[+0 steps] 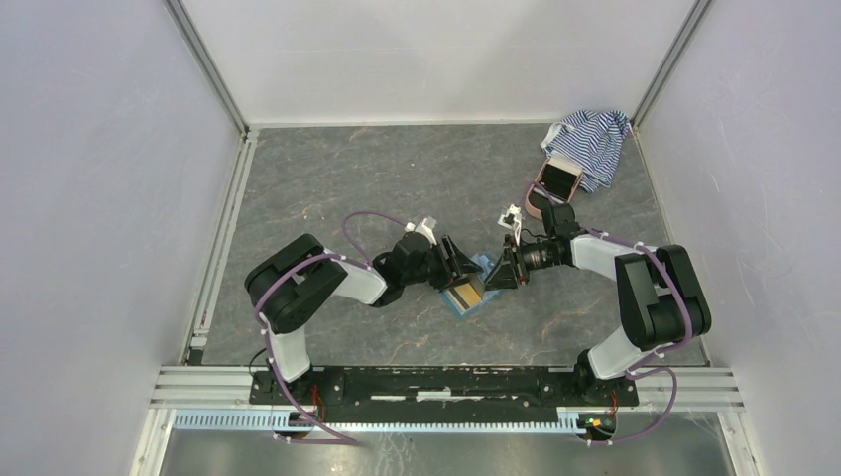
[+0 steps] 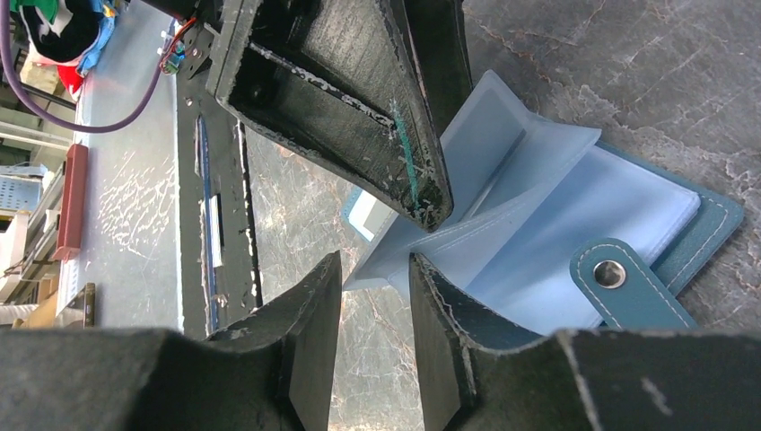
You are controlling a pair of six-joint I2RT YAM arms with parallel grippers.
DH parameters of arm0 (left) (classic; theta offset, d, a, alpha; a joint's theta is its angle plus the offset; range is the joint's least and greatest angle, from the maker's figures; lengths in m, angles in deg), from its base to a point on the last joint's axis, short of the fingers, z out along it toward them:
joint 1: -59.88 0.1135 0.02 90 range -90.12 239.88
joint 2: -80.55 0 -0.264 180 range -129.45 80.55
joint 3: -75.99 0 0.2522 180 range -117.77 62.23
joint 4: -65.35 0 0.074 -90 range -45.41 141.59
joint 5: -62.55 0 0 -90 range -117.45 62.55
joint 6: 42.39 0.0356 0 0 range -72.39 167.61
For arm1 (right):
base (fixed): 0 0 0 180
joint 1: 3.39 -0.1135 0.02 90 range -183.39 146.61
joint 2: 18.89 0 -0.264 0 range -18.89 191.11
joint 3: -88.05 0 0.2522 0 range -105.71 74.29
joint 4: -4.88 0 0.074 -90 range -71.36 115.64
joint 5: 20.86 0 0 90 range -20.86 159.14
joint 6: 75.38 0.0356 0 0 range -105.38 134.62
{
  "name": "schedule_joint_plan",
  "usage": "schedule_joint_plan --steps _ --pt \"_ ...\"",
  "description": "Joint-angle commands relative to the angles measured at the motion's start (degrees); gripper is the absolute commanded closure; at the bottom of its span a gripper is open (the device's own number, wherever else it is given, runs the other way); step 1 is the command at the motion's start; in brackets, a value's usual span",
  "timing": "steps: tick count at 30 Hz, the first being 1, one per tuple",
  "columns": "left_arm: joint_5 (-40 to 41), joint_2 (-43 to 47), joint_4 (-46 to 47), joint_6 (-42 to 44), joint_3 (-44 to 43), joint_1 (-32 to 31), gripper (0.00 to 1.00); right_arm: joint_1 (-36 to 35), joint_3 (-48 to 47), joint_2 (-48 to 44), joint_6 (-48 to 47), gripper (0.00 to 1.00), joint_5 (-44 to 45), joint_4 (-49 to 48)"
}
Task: Put the credit cards into the card holder
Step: Insert the credit card into the card holder.
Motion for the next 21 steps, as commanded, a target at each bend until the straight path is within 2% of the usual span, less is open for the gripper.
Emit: schedule_joint_plan --steps 1,12,21 --pt "0.7 2.27 0.86 0.15 0.91 0.22 0.35 -0.18 -2.27 -0.54 -1.91 0.6 -1.18 0.6" --pt "0.84 2.68 2.07 -0.41 2.53 0.22 0.42 0.15 -2.53 -1.07 -1.72 0.56 1.2 0.31" --pt "0.81 2.83 2.8 -0.68 3.14 0.3 0.42 1.23 -0.83 -4.63 0.86 0.56 7.92 -3.62"
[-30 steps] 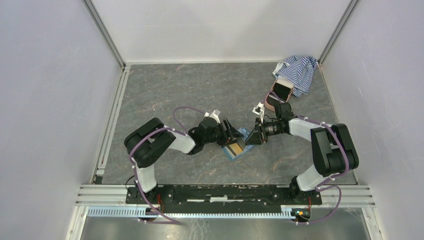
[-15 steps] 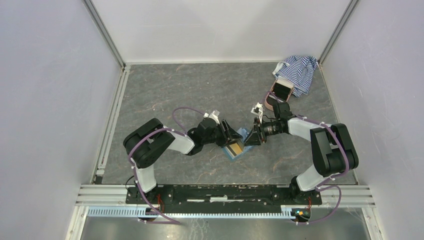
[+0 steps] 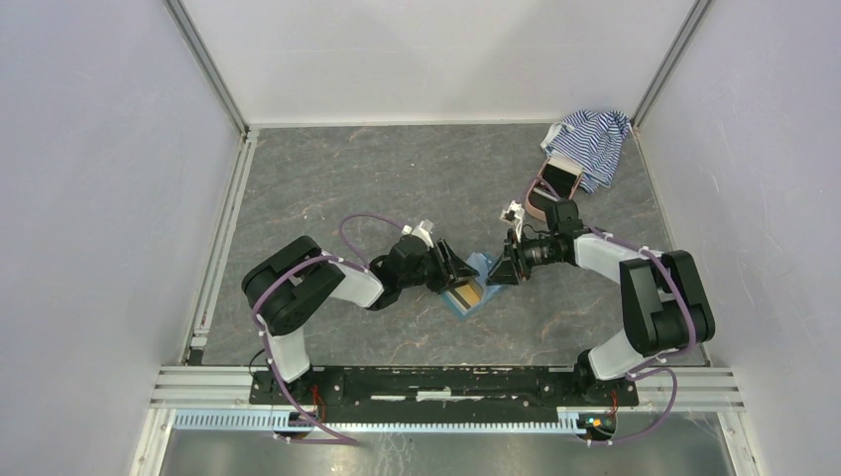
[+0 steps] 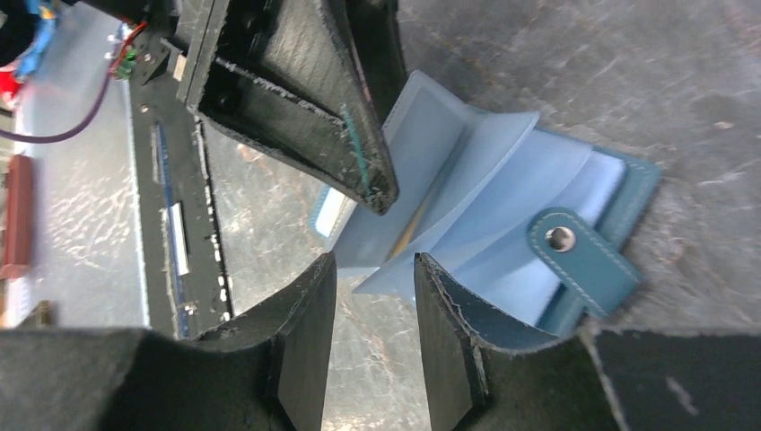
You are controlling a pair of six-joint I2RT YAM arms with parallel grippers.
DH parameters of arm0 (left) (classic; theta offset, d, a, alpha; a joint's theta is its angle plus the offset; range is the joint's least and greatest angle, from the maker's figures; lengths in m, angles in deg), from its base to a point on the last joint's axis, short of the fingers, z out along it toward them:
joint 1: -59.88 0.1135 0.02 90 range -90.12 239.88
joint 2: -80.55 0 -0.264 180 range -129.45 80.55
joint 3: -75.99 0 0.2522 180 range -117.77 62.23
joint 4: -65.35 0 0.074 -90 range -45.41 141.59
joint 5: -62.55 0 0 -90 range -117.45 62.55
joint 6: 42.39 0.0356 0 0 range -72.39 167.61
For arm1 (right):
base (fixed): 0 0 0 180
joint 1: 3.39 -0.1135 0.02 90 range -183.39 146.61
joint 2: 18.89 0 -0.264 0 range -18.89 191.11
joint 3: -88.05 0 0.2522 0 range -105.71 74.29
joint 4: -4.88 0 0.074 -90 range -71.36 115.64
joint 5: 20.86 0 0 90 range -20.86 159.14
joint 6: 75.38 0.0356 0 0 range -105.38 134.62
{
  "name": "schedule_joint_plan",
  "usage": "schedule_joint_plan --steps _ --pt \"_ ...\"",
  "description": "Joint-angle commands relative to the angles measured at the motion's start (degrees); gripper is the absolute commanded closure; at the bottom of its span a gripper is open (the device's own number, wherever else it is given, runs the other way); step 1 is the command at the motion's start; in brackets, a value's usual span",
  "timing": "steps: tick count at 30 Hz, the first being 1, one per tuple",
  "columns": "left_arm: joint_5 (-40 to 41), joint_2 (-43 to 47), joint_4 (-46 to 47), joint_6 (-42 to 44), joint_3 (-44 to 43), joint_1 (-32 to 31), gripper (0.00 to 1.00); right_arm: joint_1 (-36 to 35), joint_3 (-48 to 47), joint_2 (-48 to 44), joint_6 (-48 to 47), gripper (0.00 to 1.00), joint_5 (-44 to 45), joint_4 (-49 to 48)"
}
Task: Put the credit cards into the card holder
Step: Insert the credit card into the card holder.
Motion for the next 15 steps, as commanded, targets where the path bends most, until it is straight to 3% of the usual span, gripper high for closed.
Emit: schedule_joint_plan --steps 1,9,15 --pt "0.67 1.64 1.84 -0.64 0.79 0.31 0.42 0.63 0.15 -4.03 1.02 0.57 4.74 -4.65" --pt "0.48 1.72 2.42 -0.71 1.13 0.26 0.43 0.85 0.89 -5.99 1.03 0.57 5.34 -5.53" --pt "0.22 1.57 3.15 -0.86 1.38 0.31 0.43 -0.37 -0.01 -4.48 -2.37 0.59 0.42 -2.0"
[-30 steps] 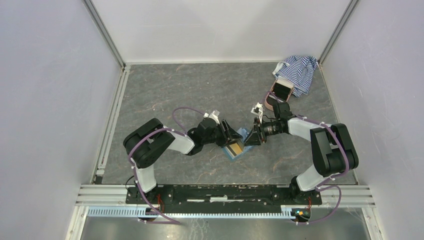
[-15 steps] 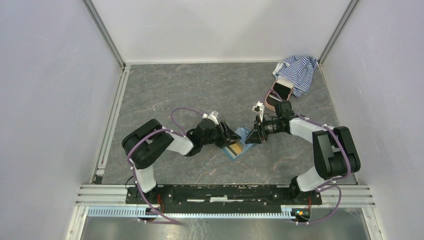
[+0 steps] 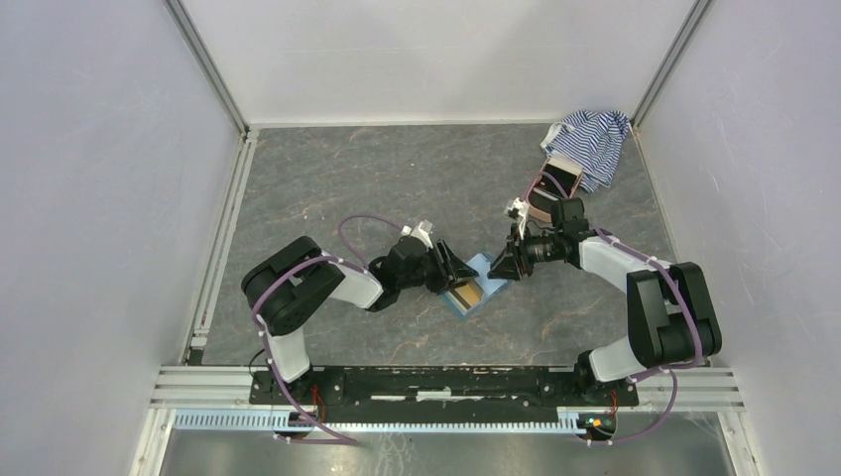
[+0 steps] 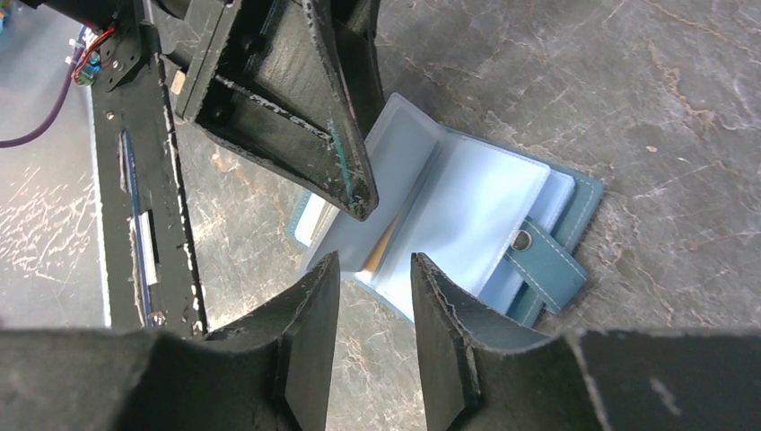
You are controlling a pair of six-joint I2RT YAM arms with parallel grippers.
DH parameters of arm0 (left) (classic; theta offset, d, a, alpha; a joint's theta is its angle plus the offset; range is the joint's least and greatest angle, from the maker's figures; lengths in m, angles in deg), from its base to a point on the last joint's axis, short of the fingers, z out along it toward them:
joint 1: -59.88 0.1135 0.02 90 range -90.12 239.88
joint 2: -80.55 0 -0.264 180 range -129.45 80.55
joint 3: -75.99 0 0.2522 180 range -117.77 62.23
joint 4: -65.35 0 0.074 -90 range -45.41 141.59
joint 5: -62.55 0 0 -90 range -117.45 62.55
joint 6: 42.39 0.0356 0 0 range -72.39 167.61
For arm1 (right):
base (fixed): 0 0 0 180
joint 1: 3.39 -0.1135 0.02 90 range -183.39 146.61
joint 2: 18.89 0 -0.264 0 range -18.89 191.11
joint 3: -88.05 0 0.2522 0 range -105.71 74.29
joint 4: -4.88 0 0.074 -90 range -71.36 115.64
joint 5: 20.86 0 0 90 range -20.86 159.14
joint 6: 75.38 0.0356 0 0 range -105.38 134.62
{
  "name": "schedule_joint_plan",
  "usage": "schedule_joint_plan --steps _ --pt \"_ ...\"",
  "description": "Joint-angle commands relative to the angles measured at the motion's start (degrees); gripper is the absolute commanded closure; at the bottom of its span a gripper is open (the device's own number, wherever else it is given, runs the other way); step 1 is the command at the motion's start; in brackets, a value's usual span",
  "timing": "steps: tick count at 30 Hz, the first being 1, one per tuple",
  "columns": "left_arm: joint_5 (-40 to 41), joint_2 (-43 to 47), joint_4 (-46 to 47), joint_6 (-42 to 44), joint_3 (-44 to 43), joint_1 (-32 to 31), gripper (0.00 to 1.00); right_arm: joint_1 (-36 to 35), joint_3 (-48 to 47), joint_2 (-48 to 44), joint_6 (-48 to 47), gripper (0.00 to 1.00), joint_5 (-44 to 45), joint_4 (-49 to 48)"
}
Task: Put the credit cards into the card holder
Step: Insert the credit card into the card holder.
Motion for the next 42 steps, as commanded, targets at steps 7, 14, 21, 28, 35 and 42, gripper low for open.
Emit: schedule_joint_plan --steps 7,14,21,28,35,42 --pt "0.07 1.39 3.88 -1.46 1.39 0.29 0.41 -4.47 -1.02 2.44 -2.53 0.74 2.84 1.49" --pt "-0.19 1.49 5.53 -2.38 1.98 0.29 0.37 -6.75 -1.7 4.44 -3.78 0.81 1.52 2.6" --pt "0.34 3.46 5.34 -2.44 2.95 0.37 0.34 -8.45 -2.21 4.31 -5.54 0.81 -0.96 3.71" --pt "1.0 4.49 4.89 -2.48 4.46 0.37 0.35 -8.66 -2.7 4.37 -6.08 0.81 -0.83 4.42" --pt "1.39 6.16 4.97 -2.87 6.91 0.37 0.4 -8.65 -2.68 4.5 -6.1 0.79 -0.49 4.43" --pt "1.86 7.67 3.66 -2.49 7.84 0.37 0.42 -8.66 -2.5 5.43 -4.9 0.78 0.56 3.45"
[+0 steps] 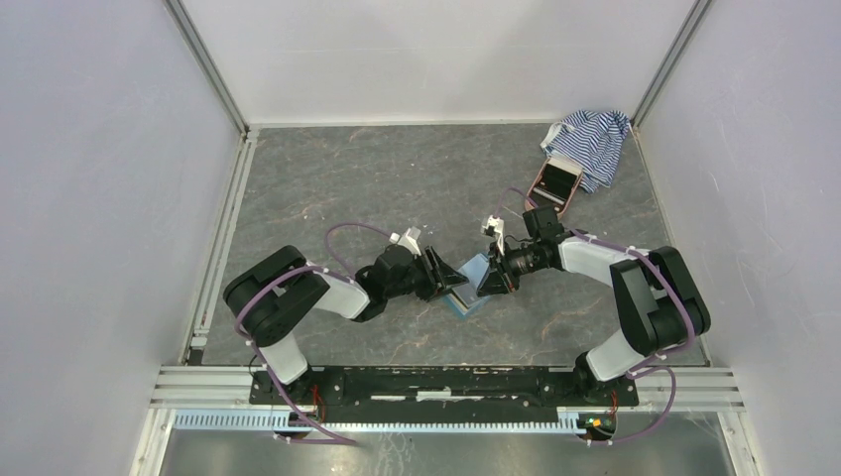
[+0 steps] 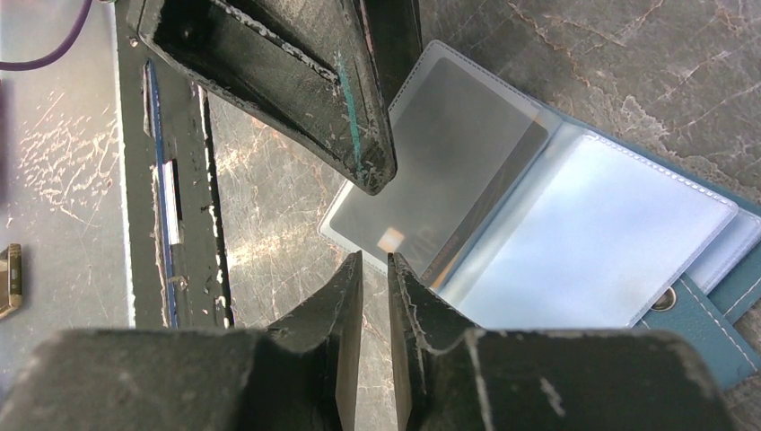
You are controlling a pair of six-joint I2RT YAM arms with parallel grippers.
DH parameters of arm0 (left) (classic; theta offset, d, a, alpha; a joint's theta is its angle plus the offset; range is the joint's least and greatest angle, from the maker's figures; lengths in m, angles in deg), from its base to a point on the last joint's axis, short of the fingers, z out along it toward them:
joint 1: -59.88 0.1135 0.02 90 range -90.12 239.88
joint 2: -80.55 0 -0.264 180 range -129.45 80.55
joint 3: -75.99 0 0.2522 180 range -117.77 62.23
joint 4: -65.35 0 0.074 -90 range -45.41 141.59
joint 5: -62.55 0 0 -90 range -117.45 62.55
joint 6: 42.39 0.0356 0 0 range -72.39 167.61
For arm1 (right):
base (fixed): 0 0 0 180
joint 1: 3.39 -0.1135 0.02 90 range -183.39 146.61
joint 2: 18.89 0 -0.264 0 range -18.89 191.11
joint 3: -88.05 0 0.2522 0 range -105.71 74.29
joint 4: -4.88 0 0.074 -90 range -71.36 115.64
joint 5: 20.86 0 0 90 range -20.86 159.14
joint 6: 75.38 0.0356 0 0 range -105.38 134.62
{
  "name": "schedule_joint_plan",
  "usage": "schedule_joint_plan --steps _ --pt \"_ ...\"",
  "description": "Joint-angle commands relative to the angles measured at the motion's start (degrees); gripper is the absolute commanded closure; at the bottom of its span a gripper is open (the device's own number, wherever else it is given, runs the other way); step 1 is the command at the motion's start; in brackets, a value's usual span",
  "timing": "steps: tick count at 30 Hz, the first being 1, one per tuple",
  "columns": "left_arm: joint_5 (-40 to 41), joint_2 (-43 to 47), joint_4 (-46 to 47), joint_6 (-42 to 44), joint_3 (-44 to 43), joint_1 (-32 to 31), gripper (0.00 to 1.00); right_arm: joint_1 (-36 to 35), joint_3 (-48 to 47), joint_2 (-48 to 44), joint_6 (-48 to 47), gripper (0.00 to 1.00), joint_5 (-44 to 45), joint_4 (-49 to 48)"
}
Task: Put the credit cards into the card holder
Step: Insert the credit card into the card holder.
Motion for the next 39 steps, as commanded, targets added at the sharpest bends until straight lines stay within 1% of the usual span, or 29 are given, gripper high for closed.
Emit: schedule_joint_plan --steps 1,9,19,28,31,33,35,39 --pt "0.82 1.76 1.15 -1.67 0.34 0.16 0.43 -0.15 -1.68 0.84 0.06 0.77 0.03 -1.29" --pt "0.86 2.57 2.24 -1.9 2.36 0.16 0.47 -0.57 -1.84 3.64 1.61 0.76 -0.11 -2.07" --pt "0.79 3.4 3.37 -2.27 3.89 0.16 0.47 -3.44 -1.33 4.43 3.26 0.76 -0.31 -4.41" --pt "1.47 5.66 2.24 -2.0 5.2 0.15 0.47 -6.37 -1.86 5.73 2.54 0.74 -0.75 -3.84" --pt "2.92 9.39 -1.48 -0.41 5.84 0.13 0.47 -6.48 -2.75 4.52 -0.41 0.74 -3.4 -1.41" --pt "4.49 12.79 -5.6 1.65 5.98 0.1 0.46 -6.46 -3.61 3.13 -3.54 0.72 -5.0 0.99" --pt "6.63 16.64 -12.4 4.21 5.57 0.1 0.45 -6.44 -5.46 1.67 -8.61 0.71 -5.56 5.66" --pt "11.12 25.15 -20.78 8.57 5.58 0.1 0.44 -5.49 -8.78 -1.61 -21.14 0.7 -4.79 15.85"
